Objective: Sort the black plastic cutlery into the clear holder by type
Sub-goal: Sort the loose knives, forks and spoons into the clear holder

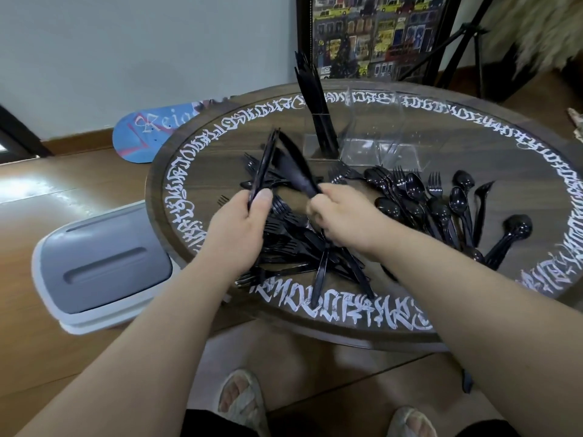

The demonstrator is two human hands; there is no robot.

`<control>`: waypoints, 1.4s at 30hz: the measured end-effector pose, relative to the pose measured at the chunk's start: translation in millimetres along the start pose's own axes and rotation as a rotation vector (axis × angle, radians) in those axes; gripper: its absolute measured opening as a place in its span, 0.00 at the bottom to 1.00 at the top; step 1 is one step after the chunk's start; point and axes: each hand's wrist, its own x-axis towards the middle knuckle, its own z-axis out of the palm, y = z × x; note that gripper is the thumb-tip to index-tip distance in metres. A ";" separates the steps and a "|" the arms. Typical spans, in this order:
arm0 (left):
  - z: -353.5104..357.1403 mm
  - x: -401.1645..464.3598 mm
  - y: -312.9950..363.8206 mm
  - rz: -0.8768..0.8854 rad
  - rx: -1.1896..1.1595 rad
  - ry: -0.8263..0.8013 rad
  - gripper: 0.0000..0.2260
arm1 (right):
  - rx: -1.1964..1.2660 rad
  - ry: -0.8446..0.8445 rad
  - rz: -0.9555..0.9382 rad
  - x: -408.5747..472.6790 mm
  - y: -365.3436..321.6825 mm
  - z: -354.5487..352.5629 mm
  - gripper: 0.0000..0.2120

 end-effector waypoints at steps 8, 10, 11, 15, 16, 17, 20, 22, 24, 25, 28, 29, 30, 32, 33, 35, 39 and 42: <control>8.9 3.4 7.7 -0.014 -0.100 -0.044 0.12 | -0.561 -0.246 -0.200 -14.4 -14.9 14.2 0.15; 9.2 4.5 7.5 -0.027 -0.116 -0.026 0.11 | -0.657 -0.242 -0.229 -15.5 -13.4 14.4 0.17; 9.5 5.4 6.9 -0.033 -0.109 -0.006 0.10 | -0.689 -0.232 -0.252 -16.0 -12.4 15.0 0.18; 1.9 10.8 0.1 -0.034 -0.036 0.111 0.08 | -0.701 -0.072 -0.357 -15.8 -4.5 12.6 0.18; -2.0 13.5 -4.2 -0.049 -0.086 0.129 0.08 | -0.705 -0.005 -0.355 -12.4 -0.2 8.9 0.18; -6.2 15.6 -7.2 -0.069 -0.168 0.137 0.07 | -0.719 0.056 -0.341 -7.4 5.0 4.5 0.17; -14.2 17.2 -13.8 -0.087 -0.303 0.159 0.08 | -0.837 0.069 -0.272 11.6 19.3 -3.5 0.18; -16.7 17.1 -16.4 -0.045 -0.296 0.180 0.08 | -0.853 -0.024 -0.208 21.3 19.7 -1.3 0.22; -19.1 22.2 -22.5 -0.009 -0.303 0.198 0.08 | -0.893 -0.107 -0.184 27.3 18.0 3.1 0.23; -21.1 25.5 -26.7 0.000 -0.300 0.212 0.08 | -0.932 -0.129 -0.170 29.2 18.4 3.8 0.23; -27.6 31.7 -38.5 -0.014 -0.290 0.228 0.08 | -0.994 -0.101 -0.114 31.9 20.8 0.2 0.22; -28.8 32.5 -41.4 -0.023 -0.281 0.227 0.08 | -0.984 -0.074 -0.112 32.5 21.6 -1.5 0.22; -29.4 32.8 -42.9 -0.037 -0.264 0.226 0.08 | -0.961 -0.045 -0.129 32.5 22.0 -3.2 0.22; -28.9 33.0 -45.1 -0.048 -0.224 0.216 0.09 | -0.882 -0.017 -0.188 29.1 21.1 -5.7 0.23; -28.1 33.2 -46.8 -0.050 -0.205 0.214 0.09 | -0.854 -0.034 -0.213 26.2 21.3 -7.4 0.26; -26.7 33.7 -50.4 -0.048 -0.176 0.204 0.11 | -0.865 -0.087 -0.202 20.4 25.4 -12.0 0.32; -21.6 33.0 -53.7 -0.031 -0.135 0.187 0.11 | -0.889 0.030 -0.154 13.0 42.5 -22.9 0.29; -20.3 32.7 -55.0 -0.030 -0.147 0.182 0.11 | -0.819 0.181 -0.237 4.9 42.2 -24.5 0.27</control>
